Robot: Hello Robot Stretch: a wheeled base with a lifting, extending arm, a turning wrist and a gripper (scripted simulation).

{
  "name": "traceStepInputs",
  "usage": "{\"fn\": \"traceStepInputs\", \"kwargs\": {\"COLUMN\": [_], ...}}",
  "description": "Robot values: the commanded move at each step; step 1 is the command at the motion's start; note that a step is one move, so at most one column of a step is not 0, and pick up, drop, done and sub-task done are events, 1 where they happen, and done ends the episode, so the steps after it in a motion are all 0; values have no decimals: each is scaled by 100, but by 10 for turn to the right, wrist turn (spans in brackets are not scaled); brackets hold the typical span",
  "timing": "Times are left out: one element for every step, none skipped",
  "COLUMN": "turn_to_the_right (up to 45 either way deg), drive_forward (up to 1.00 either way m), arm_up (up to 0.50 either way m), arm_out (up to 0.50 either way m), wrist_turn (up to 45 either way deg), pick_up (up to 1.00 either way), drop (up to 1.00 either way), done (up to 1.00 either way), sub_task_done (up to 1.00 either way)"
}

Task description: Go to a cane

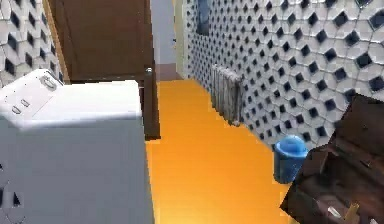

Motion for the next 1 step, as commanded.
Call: {"fn": "traceStepInputs", "kwargs": {"turn_to_the_right": [0], "drive_forward": [90], "arm_up": [0], "arm_out": [0], "wrist_turn": [0], "pick_up": [0], "drop": [0], "done": [0], "sub_task_done": [0]}}
